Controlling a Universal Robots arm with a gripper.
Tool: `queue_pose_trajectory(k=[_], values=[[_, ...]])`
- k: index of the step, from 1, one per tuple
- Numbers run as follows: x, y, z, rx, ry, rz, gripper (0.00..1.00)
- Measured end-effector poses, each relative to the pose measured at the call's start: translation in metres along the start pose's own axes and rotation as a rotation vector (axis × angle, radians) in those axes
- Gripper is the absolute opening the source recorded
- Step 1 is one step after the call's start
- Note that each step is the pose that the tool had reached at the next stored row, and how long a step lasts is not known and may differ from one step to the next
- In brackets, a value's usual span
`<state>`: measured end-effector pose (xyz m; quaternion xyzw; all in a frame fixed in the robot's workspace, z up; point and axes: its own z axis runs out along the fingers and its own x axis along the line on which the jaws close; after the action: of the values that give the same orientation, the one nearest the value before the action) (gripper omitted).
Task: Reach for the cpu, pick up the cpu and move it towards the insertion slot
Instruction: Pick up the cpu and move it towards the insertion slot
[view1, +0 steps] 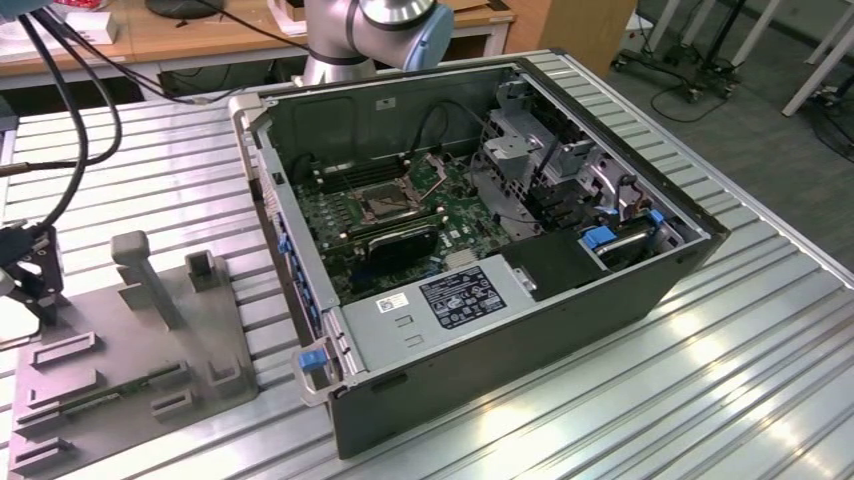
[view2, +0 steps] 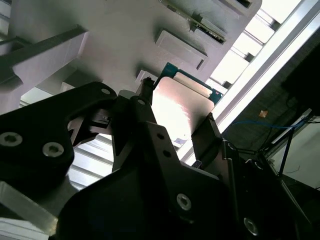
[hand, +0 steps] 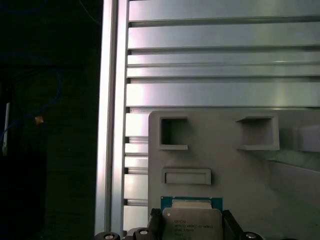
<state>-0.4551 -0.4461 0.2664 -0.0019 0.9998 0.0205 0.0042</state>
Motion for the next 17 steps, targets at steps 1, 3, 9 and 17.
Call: queue_pose_trajectory(k=[1, 3, 9, 17], values=[[0.0, 0.0, -0.0009, 0.0, -0.0001, 0.0, 0.55], [0.0, 0.0001, -0.0027, -0.0001, -0.0001, 0.0, 0.55], [-0.0001, 0.0003, -0.0078, -0.0001, -0.0001, 0.0, 0.55], [-0.0001, 0.0005, -0.0125, -0.0001, -0.0002, 0.0, 0.55]])
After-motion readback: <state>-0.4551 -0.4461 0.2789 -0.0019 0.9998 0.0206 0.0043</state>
